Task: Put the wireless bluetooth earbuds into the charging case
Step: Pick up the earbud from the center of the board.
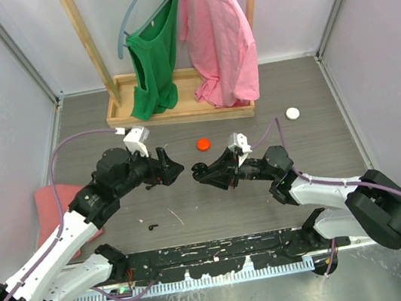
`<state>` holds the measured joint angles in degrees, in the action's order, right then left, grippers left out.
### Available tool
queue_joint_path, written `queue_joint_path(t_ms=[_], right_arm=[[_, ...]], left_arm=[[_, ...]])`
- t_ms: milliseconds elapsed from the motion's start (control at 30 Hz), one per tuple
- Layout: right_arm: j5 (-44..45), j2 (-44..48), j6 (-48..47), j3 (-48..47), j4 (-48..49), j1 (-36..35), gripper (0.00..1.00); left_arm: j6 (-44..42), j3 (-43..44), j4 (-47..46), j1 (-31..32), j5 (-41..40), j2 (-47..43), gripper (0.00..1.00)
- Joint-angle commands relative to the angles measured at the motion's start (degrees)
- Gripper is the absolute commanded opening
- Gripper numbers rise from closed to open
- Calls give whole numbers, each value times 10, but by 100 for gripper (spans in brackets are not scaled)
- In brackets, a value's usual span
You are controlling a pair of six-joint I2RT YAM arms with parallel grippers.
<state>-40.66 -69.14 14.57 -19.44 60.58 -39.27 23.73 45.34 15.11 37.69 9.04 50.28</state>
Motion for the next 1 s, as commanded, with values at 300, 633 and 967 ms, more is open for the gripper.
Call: queue_joint_path(t_ms=[300, 633, 967], right_arm=[[30, -14, -24, -3, 10, -2, 9], [37, -20, -30, -5, 0, -3, 9], [49, -22, -40, -9, -19, -3, 9]], left_arm=[[257, 10, 311, -3, -203, 16, 79], [397, -48, 371, -3, -227, 6, 83], [527, -105, 356, -3, -228, 14, 77]])
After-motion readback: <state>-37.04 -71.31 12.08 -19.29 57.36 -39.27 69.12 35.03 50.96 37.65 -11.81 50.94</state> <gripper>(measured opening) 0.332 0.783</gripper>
